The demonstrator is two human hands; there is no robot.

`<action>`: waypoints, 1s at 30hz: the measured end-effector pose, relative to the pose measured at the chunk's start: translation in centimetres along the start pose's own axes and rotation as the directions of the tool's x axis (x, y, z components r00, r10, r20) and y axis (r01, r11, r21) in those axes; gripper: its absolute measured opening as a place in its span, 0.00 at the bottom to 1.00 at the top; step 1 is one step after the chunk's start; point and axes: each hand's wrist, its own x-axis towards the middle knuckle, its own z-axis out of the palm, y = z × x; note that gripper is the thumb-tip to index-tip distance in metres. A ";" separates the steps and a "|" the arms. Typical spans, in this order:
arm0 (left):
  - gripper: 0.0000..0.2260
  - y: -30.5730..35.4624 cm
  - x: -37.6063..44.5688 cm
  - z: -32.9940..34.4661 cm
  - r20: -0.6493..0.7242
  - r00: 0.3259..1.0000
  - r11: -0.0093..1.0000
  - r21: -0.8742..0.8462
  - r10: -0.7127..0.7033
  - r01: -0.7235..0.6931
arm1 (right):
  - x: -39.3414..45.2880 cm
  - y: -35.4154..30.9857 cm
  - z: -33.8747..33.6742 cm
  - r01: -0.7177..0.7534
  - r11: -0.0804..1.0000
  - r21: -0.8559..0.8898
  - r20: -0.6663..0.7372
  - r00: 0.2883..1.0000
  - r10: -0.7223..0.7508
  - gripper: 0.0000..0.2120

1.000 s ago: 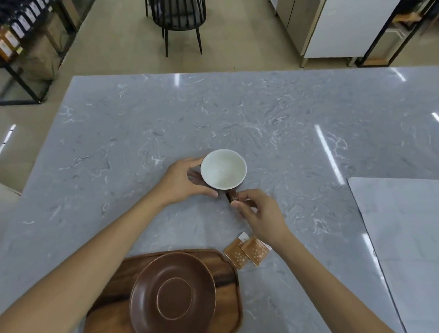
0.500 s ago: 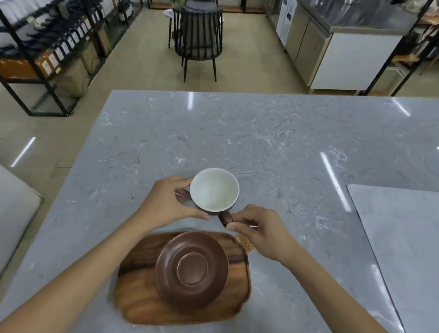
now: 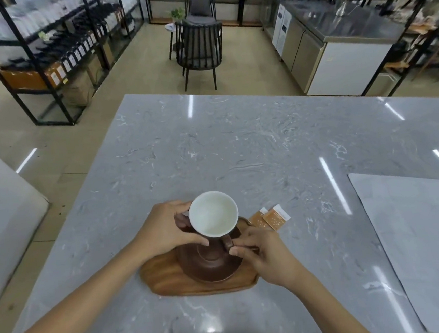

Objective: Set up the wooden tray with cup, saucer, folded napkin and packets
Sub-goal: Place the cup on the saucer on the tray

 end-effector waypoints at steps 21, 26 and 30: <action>0.42 -3.0 -2.3 1.1 0.210 0.977 0.993 -0.100 -0.042 0.065 | -3.4 -1.4 4.9 -0.130 0.991 0.027 -0.024 0.991 0.130 0.05; 0.41 -2.6 -2.3 0.9 0.243 0.969 0.993 -0.101 -0.042 0.069 | -3.3 -1.8 5.1 -0.120 0.991 0.058 -0.037 0.992 0.122 0.05; 0.40 -2.4 -2.8 0.4 0.247 0.969 0.997 -0.070 -0.012 0.031 | -3.4 -1.8 5.1 -0.102 0.994 0.046 -0.022 0.994 0.103 0.06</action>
